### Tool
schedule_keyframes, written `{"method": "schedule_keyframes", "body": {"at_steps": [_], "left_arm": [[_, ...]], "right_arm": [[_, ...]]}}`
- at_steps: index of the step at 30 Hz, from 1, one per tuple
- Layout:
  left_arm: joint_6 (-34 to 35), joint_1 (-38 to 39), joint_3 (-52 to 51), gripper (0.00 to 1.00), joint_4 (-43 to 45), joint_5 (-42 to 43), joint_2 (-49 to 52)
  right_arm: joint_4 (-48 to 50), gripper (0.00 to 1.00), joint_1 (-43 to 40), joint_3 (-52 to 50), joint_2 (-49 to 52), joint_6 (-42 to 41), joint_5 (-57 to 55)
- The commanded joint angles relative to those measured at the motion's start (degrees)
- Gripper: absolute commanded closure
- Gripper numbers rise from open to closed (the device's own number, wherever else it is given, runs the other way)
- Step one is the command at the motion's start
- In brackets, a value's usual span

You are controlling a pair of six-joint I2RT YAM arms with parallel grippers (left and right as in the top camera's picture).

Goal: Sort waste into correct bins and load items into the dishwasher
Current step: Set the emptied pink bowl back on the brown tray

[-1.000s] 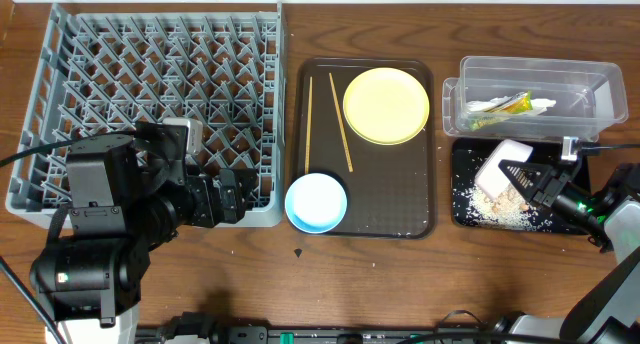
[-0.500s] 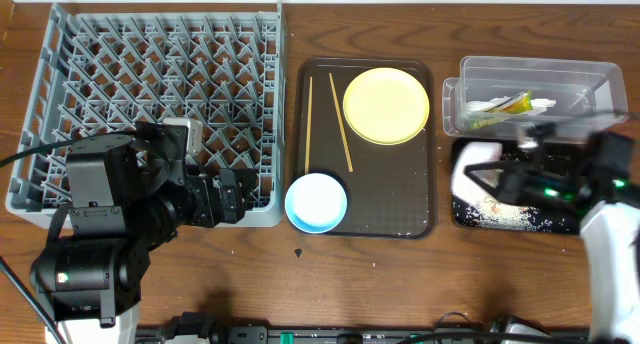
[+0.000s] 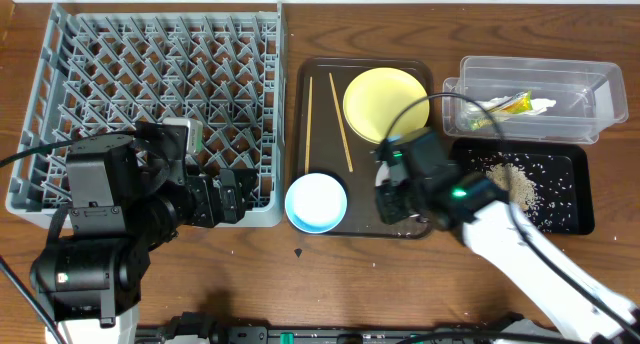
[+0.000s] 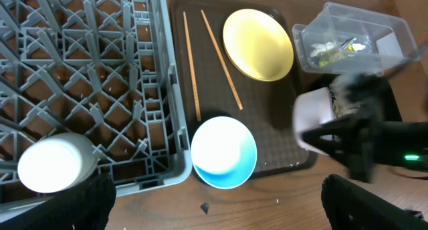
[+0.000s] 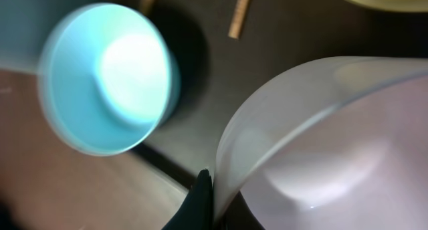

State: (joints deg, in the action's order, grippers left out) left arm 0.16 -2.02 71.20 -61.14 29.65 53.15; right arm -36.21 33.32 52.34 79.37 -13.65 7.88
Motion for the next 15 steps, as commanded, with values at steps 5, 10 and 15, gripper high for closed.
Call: {"method": "schedule_keyframes", "body": {"at_steps": [5,10,15], "left_arm": [[-0.37,0.24,0.81,0.01,-0.04,0.35,-0.04],[1.03,0.24,0.81,0.01,3.02,0.46,-0.07],[7.58,0.26,0.83,0.01,7.08,0.76,1.62]], "right_arm": [[1.99,0.97,1.95,0.22,8.81,-6.05,-8.35],[1.46,0.60,1.79,1.66,6.32,-6.03,-1.49],[-1.86,0.42,-0.52,5.92,0.42,-6.05,-0.52]]}}
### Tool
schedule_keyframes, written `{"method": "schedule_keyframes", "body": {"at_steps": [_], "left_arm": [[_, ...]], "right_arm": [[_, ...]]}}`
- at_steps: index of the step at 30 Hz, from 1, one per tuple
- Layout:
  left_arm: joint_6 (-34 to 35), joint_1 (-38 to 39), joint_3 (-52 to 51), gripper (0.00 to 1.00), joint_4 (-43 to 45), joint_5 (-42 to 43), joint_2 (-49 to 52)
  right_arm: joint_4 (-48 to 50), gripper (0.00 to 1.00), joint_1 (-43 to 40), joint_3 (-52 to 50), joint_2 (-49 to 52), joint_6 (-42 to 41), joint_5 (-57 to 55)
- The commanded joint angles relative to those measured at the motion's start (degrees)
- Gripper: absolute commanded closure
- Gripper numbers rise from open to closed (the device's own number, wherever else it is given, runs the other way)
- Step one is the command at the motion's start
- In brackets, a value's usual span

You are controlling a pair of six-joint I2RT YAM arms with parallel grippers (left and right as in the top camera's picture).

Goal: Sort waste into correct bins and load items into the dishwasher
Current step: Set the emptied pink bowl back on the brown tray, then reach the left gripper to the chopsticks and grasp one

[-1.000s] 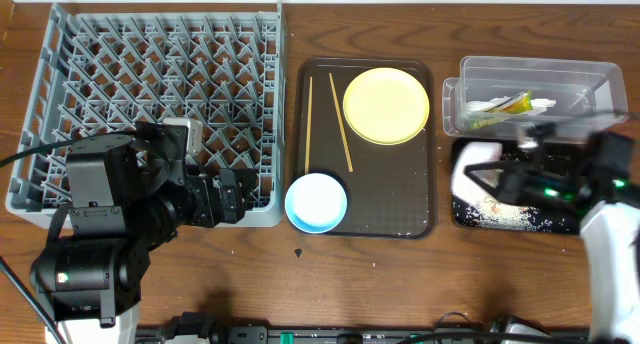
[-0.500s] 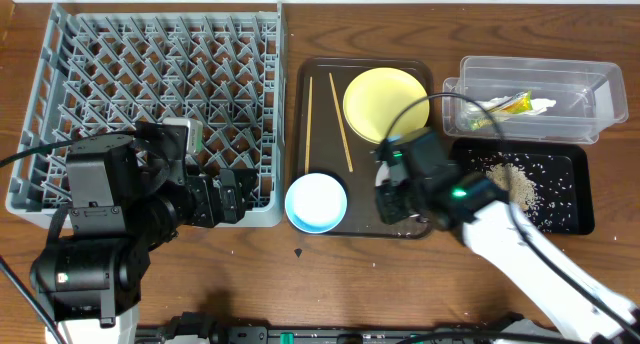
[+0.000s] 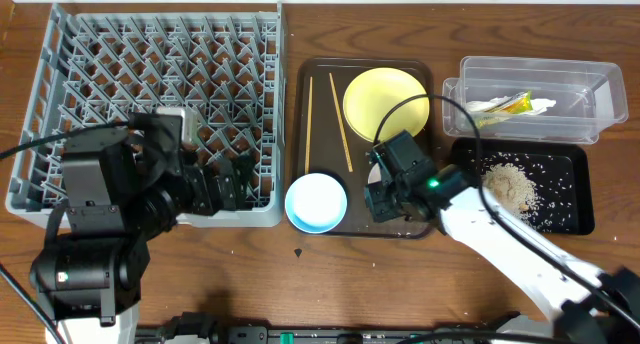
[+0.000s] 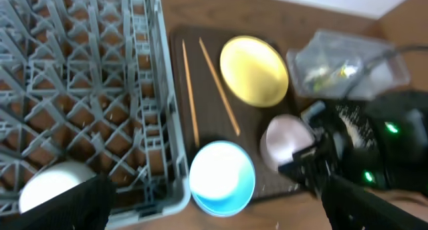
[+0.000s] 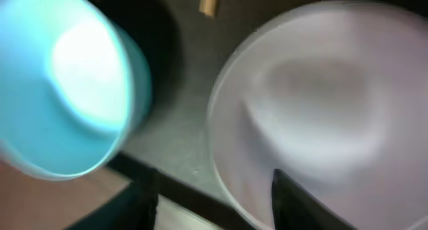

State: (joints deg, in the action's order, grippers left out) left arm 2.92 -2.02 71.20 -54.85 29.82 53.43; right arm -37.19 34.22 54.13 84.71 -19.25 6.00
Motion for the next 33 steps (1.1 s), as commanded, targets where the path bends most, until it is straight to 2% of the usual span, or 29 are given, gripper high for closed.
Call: {"method": "schedule_keyframes", "body": {"at_steps": [1,3,7,10,12,20,23,28,31,33], "left_arm": [[5.16,0.55,0.83,0.01,0.83,0.59,2.49],[5.57,1.97,0.83,0.01,0.74,0.02,5.44],[7.26,8.28,2.45,0.01,0.20,-6.58,15.12],[7.04,13.99,8.83,0.01,-3.06,-13.29,24.59],[6.21,16.92,13.20,0.01,-4.02,-14.91,29.46],[8.24,22.49,16.15,0.03,7.82,-14.84,39.60],[9.31,24.63,16.15,0.03,9.62,-17.75,44.70],[11.54,27.63,16.15,0.13,13.38,-20.22,53.33],[14.53,28.92,16.15,0.27,14.49,-25.00,57.77],[15.50,29.18,16.15,0.32,14.99,-25.35,60.00]], "right_arm": [[-1.90,0.40,-2.54,5.46,-6.32,-0.46,1.36],[-3.72,0.36,-4.92,7.98,-8.76,-0.48,1.38],[-5.97,0.33,-10.32,12.48,-12.70,-1.14,3.06],[-6.51,0.34,-14.19,14.08,-14.64,-1.14,7.32],[-7.30,0.34,-15.89,14.14,-15.26,-1.14,9.25],[-14.19,0.37,-18.08,14.05,-15.32,-0.39,9.66],[-15.06,0.38,-18.08,14.05,-15.32,-0.42,9.46],[-15.08,0.38,-18.08,14.05,-15.32,-0.42,9.44],[-15.28,0.39,-18.08,14.05,-15.32,-0.44,9.49],[-15.50,0.39,-18.08,14.05,-15.32,-0.44,9.49]]}}
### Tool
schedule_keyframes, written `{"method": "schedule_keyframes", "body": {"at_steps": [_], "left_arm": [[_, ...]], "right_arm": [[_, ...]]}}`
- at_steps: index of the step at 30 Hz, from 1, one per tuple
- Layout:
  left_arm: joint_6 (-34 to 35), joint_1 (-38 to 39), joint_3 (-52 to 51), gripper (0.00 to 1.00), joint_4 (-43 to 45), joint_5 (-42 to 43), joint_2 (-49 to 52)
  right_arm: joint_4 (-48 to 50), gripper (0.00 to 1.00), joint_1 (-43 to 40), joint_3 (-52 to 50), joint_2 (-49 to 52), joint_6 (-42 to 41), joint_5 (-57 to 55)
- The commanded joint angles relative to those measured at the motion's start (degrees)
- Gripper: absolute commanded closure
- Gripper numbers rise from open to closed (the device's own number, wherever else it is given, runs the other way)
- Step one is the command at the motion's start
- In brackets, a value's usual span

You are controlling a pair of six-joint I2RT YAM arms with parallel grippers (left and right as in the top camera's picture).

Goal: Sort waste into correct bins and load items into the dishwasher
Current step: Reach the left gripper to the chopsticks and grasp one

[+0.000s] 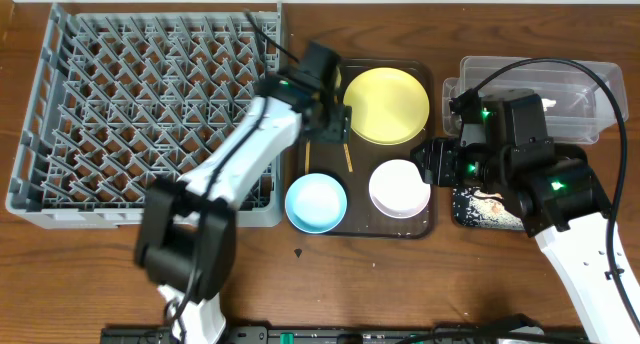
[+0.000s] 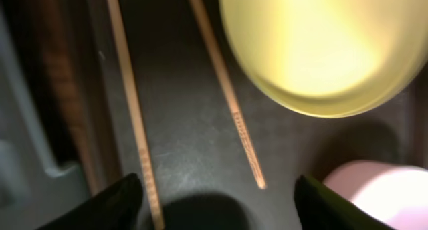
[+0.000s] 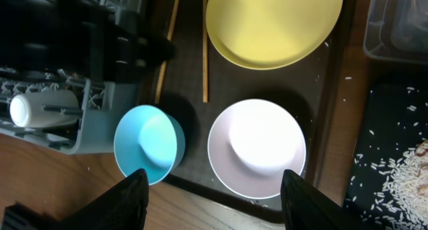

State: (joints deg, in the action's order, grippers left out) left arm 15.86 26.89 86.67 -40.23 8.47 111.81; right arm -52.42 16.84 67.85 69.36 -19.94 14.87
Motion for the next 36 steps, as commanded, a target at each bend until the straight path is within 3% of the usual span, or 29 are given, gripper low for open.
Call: {"method": "schedule_keyframes", "body": {"at_steps": [1,3,12,15,27,36], "left_arm": [[3.45,0.39,0.68,0.33,0.76,-4.02,2.91],[5.29,0.59,0.68,0.39,1.88,-3.91,4.83],[5.90,3.43,0.66,0.39,8.20,-2.71,8.52],[7.96,4.70,0.55,0.45,10.58,-5.18,8.66],[9.46,5.29,0.22,0.57,8.92,-8.35,8.83],[11.08,5.29,-1.07,0.58,10.93,-10.88,11.26]], "right_arm": [[-0.39,0.39,-0.70,0.31,0.02,0.28,0.59],[-0.55,0.39,-0.70,0.28,0.02,0.26,0.61],[-0.55,0.41,-0.70,0.28,0.02,0.28,0.59],[-0.55,0.43,-0.70,0.28,0.02,0.26,-0.24],[-1.33,0.44,-0.70,0.28,0.02,0.28,-0.26],[-1.29,0.45,-0.70,0.28,0.02,0.28,-0.74]]}}
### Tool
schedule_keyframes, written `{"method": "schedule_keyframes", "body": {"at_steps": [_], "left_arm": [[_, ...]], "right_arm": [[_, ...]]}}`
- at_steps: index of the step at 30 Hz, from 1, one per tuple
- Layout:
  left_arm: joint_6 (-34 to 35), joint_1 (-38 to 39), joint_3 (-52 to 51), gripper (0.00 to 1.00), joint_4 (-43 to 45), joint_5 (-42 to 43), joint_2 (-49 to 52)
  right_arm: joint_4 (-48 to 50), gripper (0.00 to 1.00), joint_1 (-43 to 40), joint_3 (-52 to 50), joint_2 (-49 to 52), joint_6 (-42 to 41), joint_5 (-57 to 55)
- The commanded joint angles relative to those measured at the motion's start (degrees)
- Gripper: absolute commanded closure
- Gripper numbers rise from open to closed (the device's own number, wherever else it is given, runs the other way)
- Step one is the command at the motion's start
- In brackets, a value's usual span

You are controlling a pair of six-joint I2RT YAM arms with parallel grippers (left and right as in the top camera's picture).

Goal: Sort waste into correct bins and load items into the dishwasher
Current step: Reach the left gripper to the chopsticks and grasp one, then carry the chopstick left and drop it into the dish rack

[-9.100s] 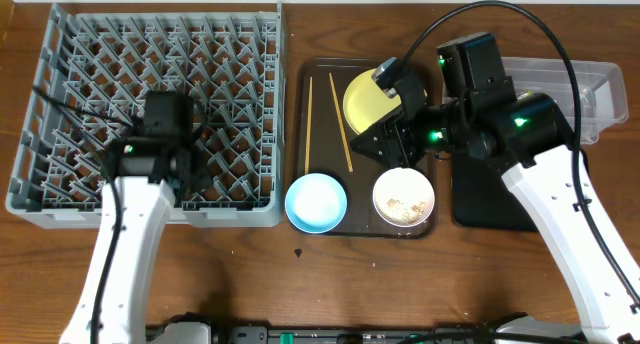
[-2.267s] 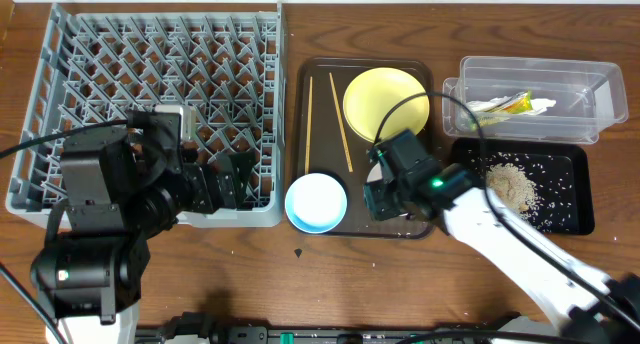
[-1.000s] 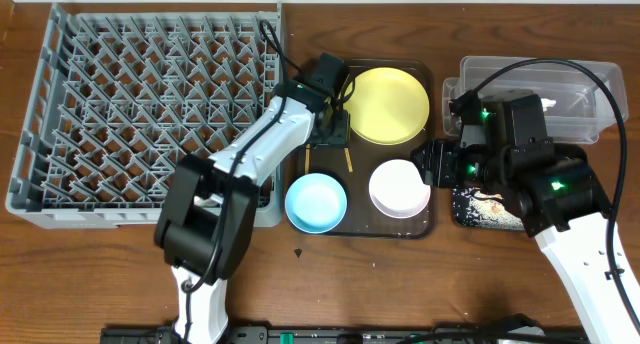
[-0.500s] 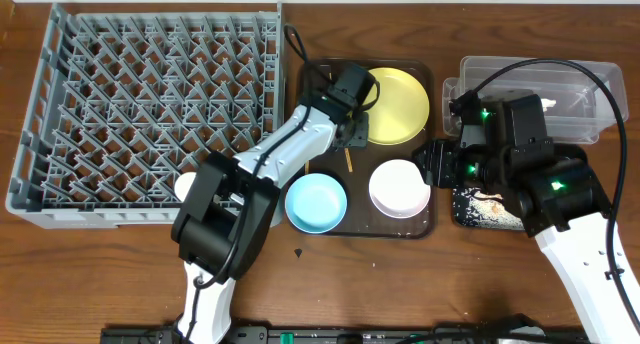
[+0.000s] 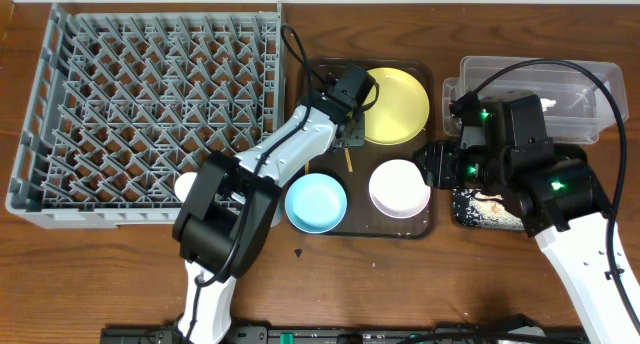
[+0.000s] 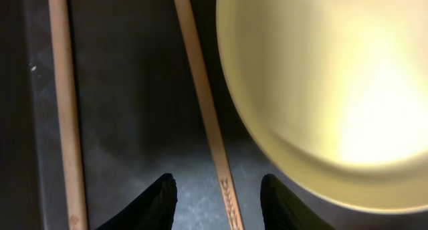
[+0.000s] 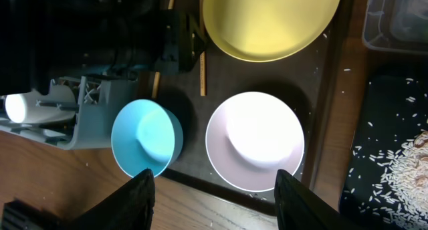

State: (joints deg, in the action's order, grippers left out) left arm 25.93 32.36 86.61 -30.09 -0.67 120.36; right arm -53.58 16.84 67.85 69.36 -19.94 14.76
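Two wooden chopsticks lie on the dark tray [image 5: 318, 74]. My left gripper [image 6: 217, 210] is open low over the tray. Its fingertips [image 6: 148, 204] stand either side of the right chopstick [image 6: 200, 103], and the left chopstick [image 6: 61, 103] lies apart. The yellow plate [image 6: 334, 89] is just to the right. A pink bowl [image 7: 254, 140] and a blue bowl [image 7: 147, 136] sit at the tray's front. My right gripper [image 7: 217, 203] hangs open and empty, high above the pink bowl. A white cup [image 5: 185, 184] rests in the grey dish rack [image 5: 150, 84].
A clear plastic bin [image 5: 535, 99] with wrappers stands at the back right. In front of it lies a black tray [image 5: 565, 199] scattered with rice. The blue bowl overhangs the dark tray's front left corner, beside the rack.
My left gripper has dropped closer to the tray and shifted right, so its open fingers now straddle the right chopstick. The right arm has hardly moved.
First my right gripper held the pink bowl by its rim over the tray, while the left arm was over the rack by the white cup. Then the bowl sat on the tray under open fingers. Later the right gripper was raised away and the left had reached the chopsticks.
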Motion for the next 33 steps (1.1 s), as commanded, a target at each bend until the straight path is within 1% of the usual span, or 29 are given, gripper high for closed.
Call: {"method": "schedule_keyframes", "body": {"at_steps": [1,3,5,8,9,10,11,12,14,18,21,24,28,29,31,33], "left_arm": [[1.01,-0.17,-1.01,0.58,1.09,-1.75,3.10],[2.08,-0.17,-1.01,0.62,1.11,-1.75,4.13],[3.32,-0.17,-1.01,0.63,1.31,-1.55,5.05],[3.32,-0.17,-1.01,0.69,1.22,-1.51,5.35],[3.34,-0.17,-0.98,0.72,1.05,-1.51,5.33],[3.32,-0.17,-0.98,0.79,0.74,-1.46,5.33],[3.32,-0.17,-0.98,0.81,0.33,-1.29,5.33],[3.32,-0.17,-0.98,0.87,-0.20,-1.29,5.33],[3.28,-0.20,-0.79,0.92,-1.99,-1.31,5.27],[0.66,-0.37,0.72,0.93,-5.57,-1.33,5.09],[0.24,-0.98,1.99,0.92,-7.82,-1.33,4.09],[0.22,-2.36,3.39,0.92,-10.40,-1.33,1.31],[-0.83,-4.68,4.02,0.92,-12.87,-1.22,-4.90],[-1.46,-5.18,4.02,0.92,-13.22,-0.72,-6.78],[-5.62,-6.03,4.02,0.92,-13.40,2.14,-10.78],[-8.33,-6.56,4.02,0.92,-13.57,3.69,-14.43]], "right_arm": [[-0.15,0.45,-0.70,0.28,0.02,0.31,-0.87],[-0.20,0.45,-0.70,0.28,0.02,0.28,-1.03],[-0.22,0.45,-0.70,0.28,0.02,0.28,-1.03],[-0.24,0.45,-0.70,0.28,0.02,0.26,-1.03],[-0.24,0.45,-0.70,0.28,0.02,0.28,-1.03],[-0.22,0.45,-0.70,0.28,0.02,0.28,-1.03],[-0.24,0.45,-0.70,0.28,0.02,0.28,-1.03],[-0.22,0.46,-0.70,0.28,0.02,0.28,-1.03],[-0.22,0.45,-0.70,0.28,0.02,0.26,-1.03],[-0.11,0.46,-0.70,0.28,0.02,0.26,-1.03],[-0.07,0.46,-0.70,0.28,0.02,0.26,-1.03],[-0.11,0.46,-0.70,0.28,0.02,0.26,-1.01],[-0.13,0.46,-0.70,0.28,0.02,0.26,-1.01],[-0.04,0.47,-0.70,0.28,0.02,0.26,-1.01],[0.00,0.46,-0.70,0.28,0.02,0.26,-1.01],[0.02,0.47,-0.70,0.28,0.02,0.26,-1.03]]}}
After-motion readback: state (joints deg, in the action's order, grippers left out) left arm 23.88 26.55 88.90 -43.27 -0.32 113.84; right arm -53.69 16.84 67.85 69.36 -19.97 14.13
